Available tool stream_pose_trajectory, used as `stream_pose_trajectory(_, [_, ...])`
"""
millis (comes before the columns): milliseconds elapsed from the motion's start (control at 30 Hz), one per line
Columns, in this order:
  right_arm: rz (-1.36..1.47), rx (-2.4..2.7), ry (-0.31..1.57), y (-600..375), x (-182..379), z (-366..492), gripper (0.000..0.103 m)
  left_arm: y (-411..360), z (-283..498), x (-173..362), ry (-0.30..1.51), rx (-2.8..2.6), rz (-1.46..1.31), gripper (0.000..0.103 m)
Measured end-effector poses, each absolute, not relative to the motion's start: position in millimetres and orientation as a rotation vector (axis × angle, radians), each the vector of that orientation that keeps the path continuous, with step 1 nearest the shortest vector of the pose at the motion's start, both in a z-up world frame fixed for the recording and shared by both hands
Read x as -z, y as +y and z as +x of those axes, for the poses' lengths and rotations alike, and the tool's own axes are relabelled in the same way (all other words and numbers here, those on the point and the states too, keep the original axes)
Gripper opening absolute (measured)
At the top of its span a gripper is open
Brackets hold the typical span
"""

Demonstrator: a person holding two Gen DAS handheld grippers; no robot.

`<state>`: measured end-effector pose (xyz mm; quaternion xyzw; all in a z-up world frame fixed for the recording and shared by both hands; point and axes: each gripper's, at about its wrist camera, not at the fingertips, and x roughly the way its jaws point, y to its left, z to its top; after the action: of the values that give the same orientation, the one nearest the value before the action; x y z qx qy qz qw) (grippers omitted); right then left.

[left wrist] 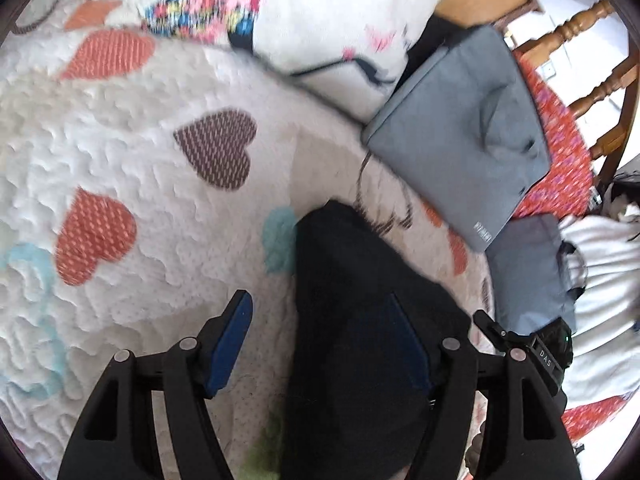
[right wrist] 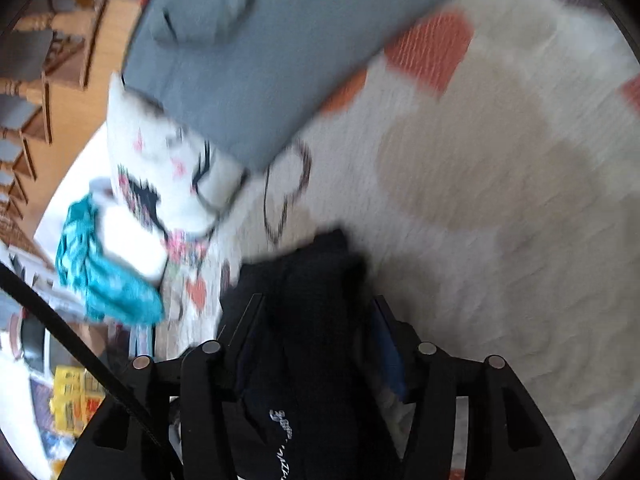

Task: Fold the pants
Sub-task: 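Lower the folded pants onto the quilt and open both grippers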

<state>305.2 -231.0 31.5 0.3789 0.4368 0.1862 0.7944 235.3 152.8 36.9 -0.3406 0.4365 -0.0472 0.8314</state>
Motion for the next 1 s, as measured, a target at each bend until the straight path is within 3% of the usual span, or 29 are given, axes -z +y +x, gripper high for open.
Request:
stream_pose_trajectory(133, [0.880,-0.529,0.853,-229.8,-62.8,303.7,0.058,136.0,236.5,-56.9,0.858,0.187,-0.711,0.069])
stream_pose_trajectory(333, [0.866,-0.650,1.015,-187.0,-36.9,326.5,0.058,110.1,259.7,-27.5,0.934,0.186,-0.710,0.069])
stream_pose_trajectory(400, [0.848,-0.579,1.040,-189.3,-15.2,335.7,0.052,112.5,264.3,-13.2,0.955,0.173,-0.744,0.069])
stream_pose_trajectory(467, [0.876,-0.571,1.031,-194.1,-7.6,339.9,0.037,115.4,264.1,-11.1,0.950,0.172,-0.756,0.069])
stream_pose_trajectory(600, [0.855,-0.526,1.005,-198.6,-17.4,339.0,0.037,122.5,257.8,-22.3,0.954,0.158,-0.755,0.069])
stream_pose_trajectory(633, [0.834,-0.495,0.991,-201.7,-24.9,334.5,0.039,125.3,253.1,-26.2,0.958,0.149,-0.755,0.069])
stream_pose_trajectory(667, [0.799,-0.446,0.975,-207.0,-33.8,327.5,0.050,128.0,246.5,-31.1,0.956,0.142,-0.756,0.069])
stream_pose_trajectory(733, [0.774,-0.417,0.945,-223.0,-46.7,308.7,0.060,131.1,231.6,-39.2,0.949,0.133,-0.757,0.069])
stream_pose_trajectory(1000, [0.506,-0.354,0.962,-221.5,-59.6,180.3,0.060,100.9,131.0,-47.0,0.983,0.091,-0.639,0.069])
